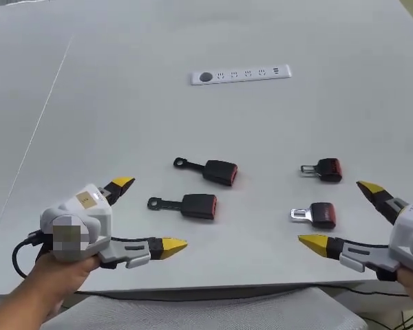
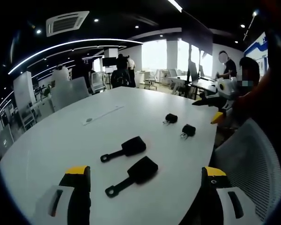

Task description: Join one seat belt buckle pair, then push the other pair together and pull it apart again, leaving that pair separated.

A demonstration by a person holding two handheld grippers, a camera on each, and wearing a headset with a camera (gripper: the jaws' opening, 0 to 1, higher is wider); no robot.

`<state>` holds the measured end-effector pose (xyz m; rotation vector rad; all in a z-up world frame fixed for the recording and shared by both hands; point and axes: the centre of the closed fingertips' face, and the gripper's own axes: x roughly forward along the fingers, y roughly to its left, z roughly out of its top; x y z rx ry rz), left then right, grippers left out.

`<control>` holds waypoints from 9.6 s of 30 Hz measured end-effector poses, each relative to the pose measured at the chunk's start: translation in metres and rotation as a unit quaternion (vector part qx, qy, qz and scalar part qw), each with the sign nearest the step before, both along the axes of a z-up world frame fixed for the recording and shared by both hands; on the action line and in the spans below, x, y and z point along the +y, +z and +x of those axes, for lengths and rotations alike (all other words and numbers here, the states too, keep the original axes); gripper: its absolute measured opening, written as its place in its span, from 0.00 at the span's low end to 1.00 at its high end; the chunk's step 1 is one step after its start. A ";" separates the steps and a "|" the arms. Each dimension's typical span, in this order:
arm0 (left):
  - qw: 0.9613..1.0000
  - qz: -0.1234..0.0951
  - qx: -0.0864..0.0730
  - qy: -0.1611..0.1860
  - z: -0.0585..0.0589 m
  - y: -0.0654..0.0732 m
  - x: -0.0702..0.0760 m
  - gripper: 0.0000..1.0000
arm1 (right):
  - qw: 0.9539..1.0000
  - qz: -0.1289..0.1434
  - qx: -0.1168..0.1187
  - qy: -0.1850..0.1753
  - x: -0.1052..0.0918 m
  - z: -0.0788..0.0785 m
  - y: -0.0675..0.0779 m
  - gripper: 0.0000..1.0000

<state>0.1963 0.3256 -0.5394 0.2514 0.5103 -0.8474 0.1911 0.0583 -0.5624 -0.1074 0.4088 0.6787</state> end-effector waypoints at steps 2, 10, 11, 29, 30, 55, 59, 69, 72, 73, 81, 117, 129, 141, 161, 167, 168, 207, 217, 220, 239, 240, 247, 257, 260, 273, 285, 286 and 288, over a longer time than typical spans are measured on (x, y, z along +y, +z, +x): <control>1.000 0.001 0.000 -0.002 0.000 0.000 -0.001 1.00 | 1.000 0.000 0.000 0.000 -0.001 0.000 0.000 0.99; 1.000 0.002 -0.001 -0.008 0.001 -0.001 -0.006 1.00 | 1.000 -0.009 0.000 -0.001 -0.005 -0.003 -0.001 0.99; 1.000 0.001 -0.001 -0.009 0.000 -0.001 -0.007 1.00 | 1.000 -0.007 0.000 -0.001 -0.006 -0.004 -0.001 0.99; 1.000 0.005 0.003 -0.014 -0.006 -0.004 -0.013 1.00 | 1.000 -0.010 0.002 -0.001 -0.012 -0.009 -0.006 0.99; 1.000 0.005 0.004 -0.014 -0.006 -0.004 -0.014 1.00 | 1.000 -0.012 0.002 -0.001 -0.012 -0.009 -0.006 0.98; 0.995 0.046 0.014 -0.082 0.017 -0.031 -0.033 1.00 | 0.997 -0.033 0.050 0.050 -0.021 0.007 -0.033 0.89; 0.995 0.053 0.020 -0.086 0.025 -0.036 -0.030 0.99 | 0.996 -0.029 0.057 0.057 -0.020 0.014 -0.035 0.88; 0.992 0.071 0.029 -0.102 0.043 -0.047 -0.025 0.98 | 0.993 -0.041 0.074 0.080 -0.016 0.025 -0.048 0.86; 0.991 0.078 0.032 -0.108 0.049 -0.050 -0.024 0.98 | 0.992 -0.044 0.079 0.087 -0.014 0.028 -0.049 0.86; 0.990 0.079 0.034 -0.110 0.052 -0.052 -0.024 0.98 | 0.992 -0.044 0.081 0.089 -0.014 0.030 -0.051 0.85; 0.988 0.085 0.052 -0.122 0.067 -0.065 -0.023 0.98 | 0.990 -0.042 0.096 0.096 -0.011 0.041 -0.060 0.85; 0.948 0.169 0.095 -0.253 0.062 -0.132 -0.023 0.77 | 0.956 -0.103 0.158 0.226 -0.018 0.028 -0.101 0.63; 0.942 0.167 0.084 -0.277 0.059 -0.131 -0.028 0.64 | 0.944 -0.127 0.161 0.258 -0.018 0.020 -0.102 0.48; 0.932 0.190 0.073 -0.301 0.054 -0.129 -0.032 0.35 | 0.933 -0.161 0.153 0.283 -0.019 0.025 -0.104 0.36; 0.930 0.225 0.094 -0.275 0.046 -0.131 -0.037 0.33 | 0.932 -0.153 0.144 0.296 -0.001 0.023 -0.104 0.34; 0.926 0.231 0.096 -0.283 0.043 -0.131 -0.039 0.33 | 0.934 -0.144 0.139 0.297 0.010 0.021 -0.105 0.34; 0.925 0.233 0.096 -0.284 0.043 -0.131 -0.039 0.33 | 0.934 -0.142 0.138 0.296 0.011 0.021 -0.105 0.34; 0.920 0.242 0.105 -0.288 0.043 -0.132 -0.038 0.33 | 0.952 -0.052 0.100 0.284 0.091 0.035 -0.104 0.34; 0.915 0.249 0.105 -0.299 0.042 -0.133 -0.037 0.32 | 0.948 -0.064 0.095 0.298 0.125 0.034 -0.108 0.34; 0.914 0.250 0.105 -0.300 0.042 -0.133 -0.037 0.33 | 0.948 -0.068 0.092 0.297 0.129 0.037 -0.109 0.34; 0.913 0.255 0.106 -0.300 0.042 -0.133 -0.038 0.32 | 0.948 -0.076 0.105 0.291 0.141 0.041 -0.114 0.34; 0.913 0.254 0.105 -0.300 0.043 -0.133 -0.038 0.32 | 0.948 -0.076 0.106 0.292 0.141 0.041 -0.114 0.34; 0.913 0.251 0.102 -0.304 0.043 -0.133 -0.039 0.32 | 0.947 -0.074 0.117 0.291 0.146 0.043 -0.114 0.34; 0.908 0.255 0.102 -0.316 0.042 -0.133 -0.040 0.32 | 0.948 -0.074 0.123 0.285 0.161 0.042 -0.113 0.33; 0.908 0.258 0.103 -0.314 0.043 -0.134 -0.040 0.32 | 0.949 -0.074 0.126 0.280 0.161 0.043 -0.113 0.33; 0.911 0.247 0.102 -0.313 0.040 -0.133 -0.037 0.32 | 0.947 -0.075 0.121 0.286 0.162 0.040 -0.112 0.33; 0.918 0.220 0.090 -0.318 0.039 -0.132 -0.032 0.32 | 0.947 -0.072 0.093 0.299 0.160 0.036 -0.112 0.33; 0.918 0.218 0.090 -0.318 0.039 -0.132 -0.032 0.32 | 0.947 -0.072 0.092 0.301 0.160 0.037 -0.112 0.33; 0.919 0.214 0.089 -0.319 0.039 -0.132 -0.032 0.32 | 0.946 -0.074 0.089 0.304 0.160 0.037 -0.112 0.33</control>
